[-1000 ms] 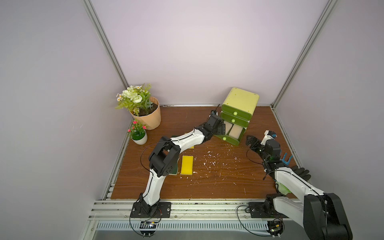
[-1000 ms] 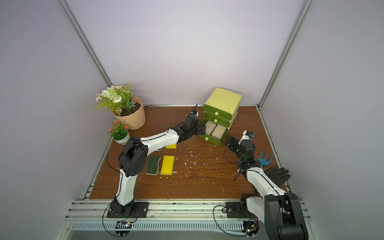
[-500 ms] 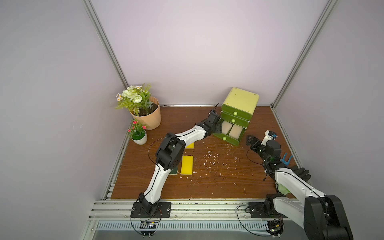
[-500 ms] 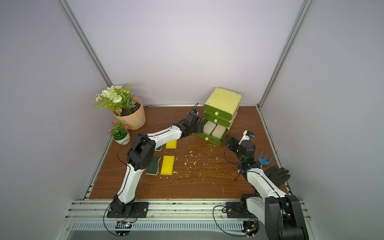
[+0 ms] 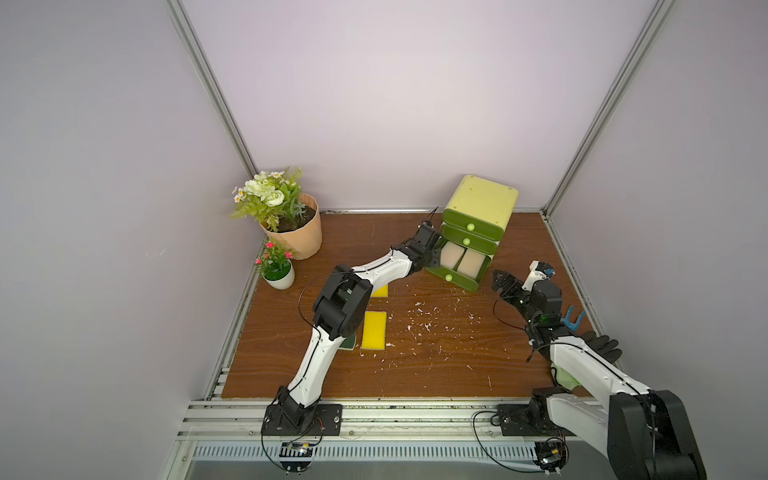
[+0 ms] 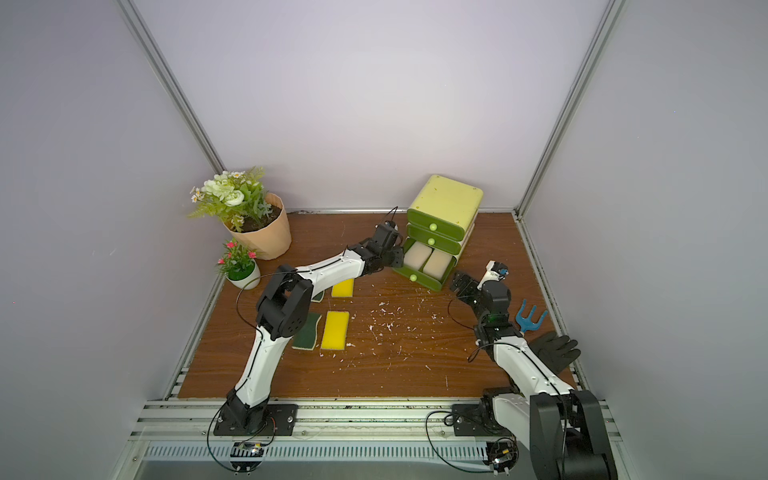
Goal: Take the sponge out of the drawer
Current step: Open the drawer in the storage box.
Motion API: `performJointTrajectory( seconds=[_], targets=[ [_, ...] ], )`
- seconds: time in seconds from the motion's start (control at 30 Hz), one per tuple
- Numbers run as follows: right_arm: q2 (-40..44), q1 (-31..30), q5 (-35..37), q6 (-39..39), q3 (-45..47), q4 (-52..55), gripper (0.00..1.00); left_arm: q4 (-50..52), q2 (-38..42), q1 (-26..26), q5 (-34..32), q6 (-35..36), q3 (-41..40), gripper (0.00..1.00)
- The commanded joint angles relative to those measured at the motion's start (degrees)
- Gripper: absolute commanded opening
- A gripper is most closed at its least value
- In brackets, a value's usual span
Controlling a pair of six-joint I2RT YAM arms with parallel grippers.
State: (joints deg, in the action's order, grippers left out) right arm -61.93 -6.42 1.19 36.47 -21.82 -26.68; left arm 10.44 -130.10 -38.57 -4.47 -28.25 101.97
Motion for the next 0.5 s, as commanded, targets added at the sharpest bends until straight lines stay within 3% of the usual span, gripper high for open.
performJointTrajectory(
  seconds=[0.0,0.27,0.47],
  targets=[
    [0.8,-0.3,0.2,0.6,0.2,-2.2,0.99,1.9,2.7,0.5,1.2,0.3,-2.7,0.54],
    [0.8,-0.3,0.2,0.5,0.2,-2.2,0.99,-2.2,7.9,0.3,3.3,-1.6,-9.9,0.50],
    [1.1,-0.4,0.2,0.5,0.2,-2.1,0.99,-1.5,9.3,-1.1,2.2,-0.2,-9.0,0.64]
  ],
)
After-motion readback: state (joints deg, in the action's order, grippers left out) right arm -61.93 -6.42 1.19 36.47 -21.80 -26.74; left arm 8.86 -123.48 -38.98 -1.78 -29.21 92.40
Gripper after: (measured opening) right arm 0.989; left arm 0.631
